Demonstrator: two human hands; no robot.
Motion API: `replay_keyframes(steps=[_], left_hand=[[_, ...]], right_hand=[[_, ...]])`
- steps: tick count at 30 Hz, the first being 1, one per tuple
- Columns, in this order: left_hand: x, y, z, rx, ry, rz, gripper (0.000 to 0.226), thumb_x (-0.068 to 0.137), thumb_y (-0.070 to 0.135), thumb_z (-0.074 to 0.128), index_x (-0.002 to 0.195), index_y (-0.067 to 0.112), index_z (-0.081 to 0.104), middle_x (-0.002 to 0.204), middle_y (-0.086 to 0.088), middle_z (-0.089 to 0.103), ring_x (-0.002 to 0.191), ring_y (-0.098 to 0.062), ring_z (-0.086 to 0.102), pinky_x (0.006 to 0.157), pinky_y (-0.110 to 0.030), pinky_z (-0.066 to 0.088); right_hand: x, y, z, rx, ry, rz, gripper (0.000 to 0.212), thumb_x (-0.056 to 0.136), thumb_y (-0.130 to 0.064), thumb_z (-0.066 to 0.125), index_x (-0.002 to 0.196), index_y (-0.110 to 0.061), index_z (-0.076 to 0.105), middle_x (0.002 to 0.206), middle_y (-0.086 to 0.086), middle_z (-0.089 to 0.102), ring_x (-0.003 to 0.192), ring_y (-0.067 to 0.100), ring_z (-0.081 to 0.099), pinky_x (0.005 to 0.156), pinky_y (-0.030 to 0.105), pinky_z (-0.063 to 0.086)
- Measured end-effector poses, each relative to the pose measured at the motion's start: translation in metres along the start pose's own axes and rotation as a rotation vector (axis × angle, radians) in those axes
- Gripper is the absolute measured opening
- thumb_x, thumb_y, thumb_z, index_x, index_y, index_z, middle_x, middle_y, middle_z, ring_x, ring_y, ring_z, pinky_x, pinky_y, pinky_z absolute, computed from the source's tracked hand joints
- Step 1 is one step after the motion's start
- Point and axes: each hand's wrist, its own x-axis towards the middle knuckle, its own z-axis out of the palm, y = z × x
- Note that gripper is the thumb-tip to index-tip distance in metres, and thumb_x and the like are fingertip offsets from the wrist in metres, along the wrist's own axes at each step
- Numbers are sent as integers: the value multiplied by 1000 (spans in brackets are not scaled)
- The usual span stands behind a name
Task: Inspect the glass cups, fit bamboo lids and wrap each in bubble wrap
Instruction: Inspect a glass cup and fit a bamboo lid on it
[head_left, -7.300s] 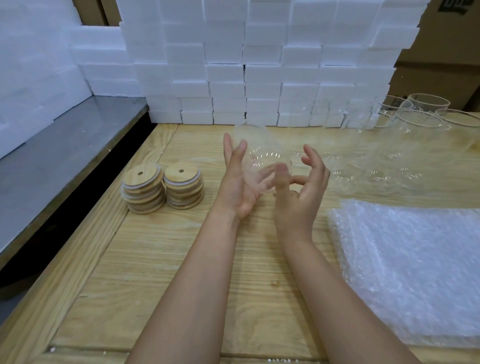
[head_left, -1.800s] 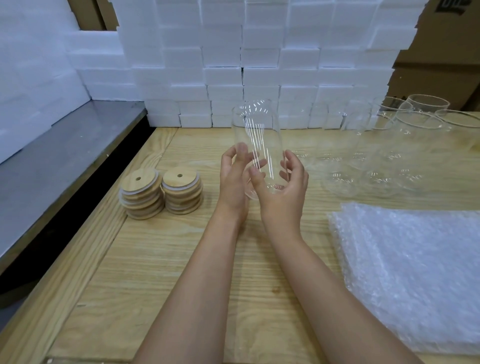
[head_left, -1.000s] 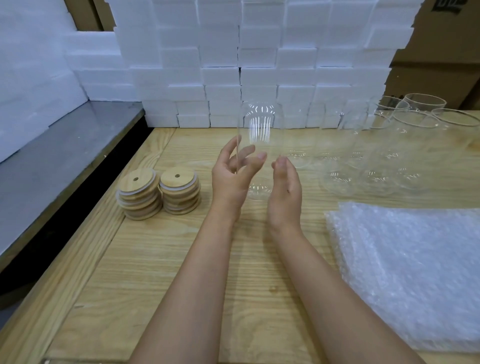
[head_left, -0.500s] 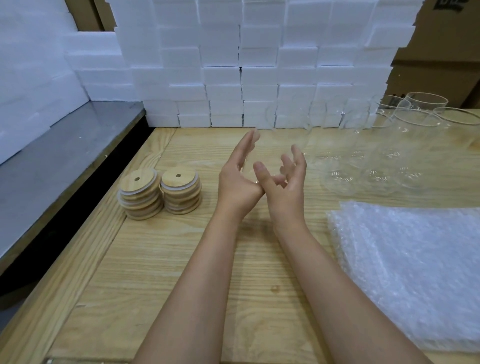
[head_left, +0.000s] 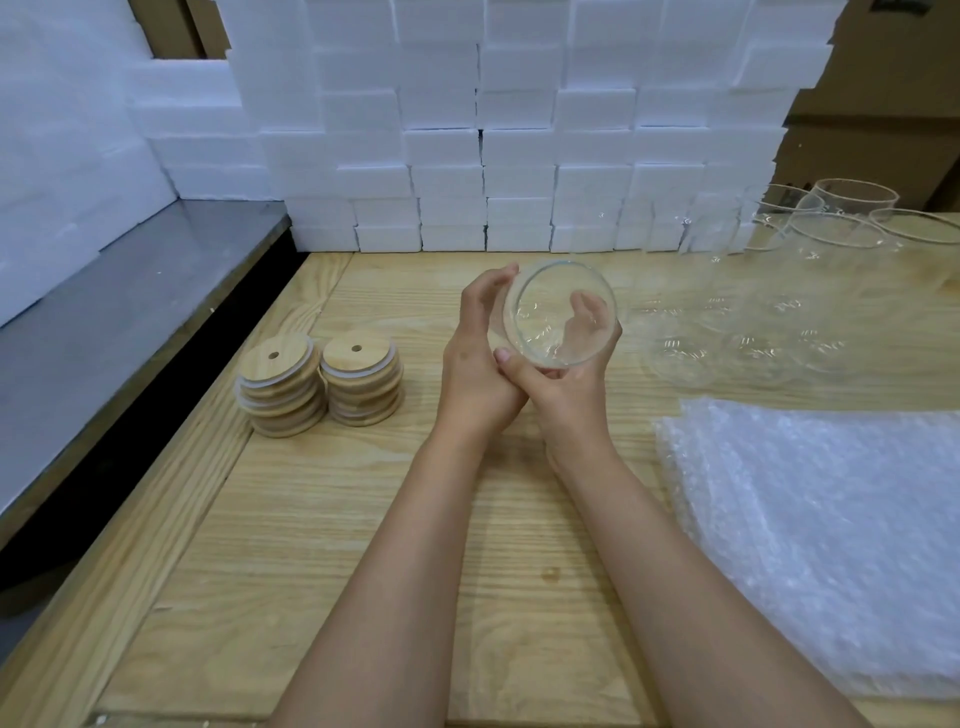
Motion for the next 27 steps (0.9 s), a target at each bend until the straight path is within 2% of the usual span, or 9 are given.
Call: replay_keyframes(steps=[3,7,11,13,16,18,21,24,27], left_hand=[[-1,-2,1,30,2,-2,92,64,18,86,110,71,27,114,47,46,103,21,50,79,1,36],[-2,-2,1,43,32,-20,88,64,26,84,109,69,21,113,35,49,99,22,50,75,2,36],[-2,-1,1,68,45,3,87,66,25,81,112,71,24,117,31,49,103,21,49,80,1,36],[-2,1,1,55,43,16,77,66,33,77,115,66,28,120,30,49,106,18,50,83,0,37],[-3,0,2,33,26,15,72,63,41,70,125,52,35,123,30,52,109,12,52,83,-2,38],[-2,-3,2,40,16,23,76,64,35,76,126,50,36,124,37,49,113,12,51,86,-2,37],[0,-7,1,57,17,34,84,64,23,86,126,50,37,126,34,48,115,6,51,90,-5,37],[1,-8,2,48,15,27,85,60,26,87,127,46,39,127,26,51,116,-1,52,92,-11,39],[0,-9,3,-5,6,1,86,60,23,89,131,34,42,126,26,52,113,8,52,85,-5,38]], right_hand=[[-1,1,0,-33,5,-35,93,63,-16,76,140,-14,24,126,-27,35,109,-30,38,102,47,46],[2,2,0,-80,1,-71,94,61,-17,77,139,-21,25,137,-15,35,114,-21,41,97,19,43],[2,5,-2,-88,-15,-86,93,62,-19,76,139,-16,25,130,-26,35,112,-27,38,96,18,41],[2,7,-3,-84,-16,-82,92,63,-20,76,139,-15,25,125,-28,37,109,-30,37,94,16,41],[2,5,-3,-54,-1,-31,91,62,-22,76,138,-17,27,122,-27,41,106,-30,40,97,27,42],[1,3,-3,-55,4,-8,86,62,-24,75,135,-24,29,126,-27,41,109,-26,42,97,27,42],[1,0,-3,-74,12,9,84,65,-27,73,135,-29,28,141,-9,38,128,0,42,103,30,42],[0,-4,-3,-93,12,-1,89,67,-30,72,143,-29,26,145,-1,37,127,1,43,102,24,43],[-2,-8,-3,-174,34,-35,93,68,-34,72,147,-33,22,146,-3,36,134,14,38,109,42,38]])
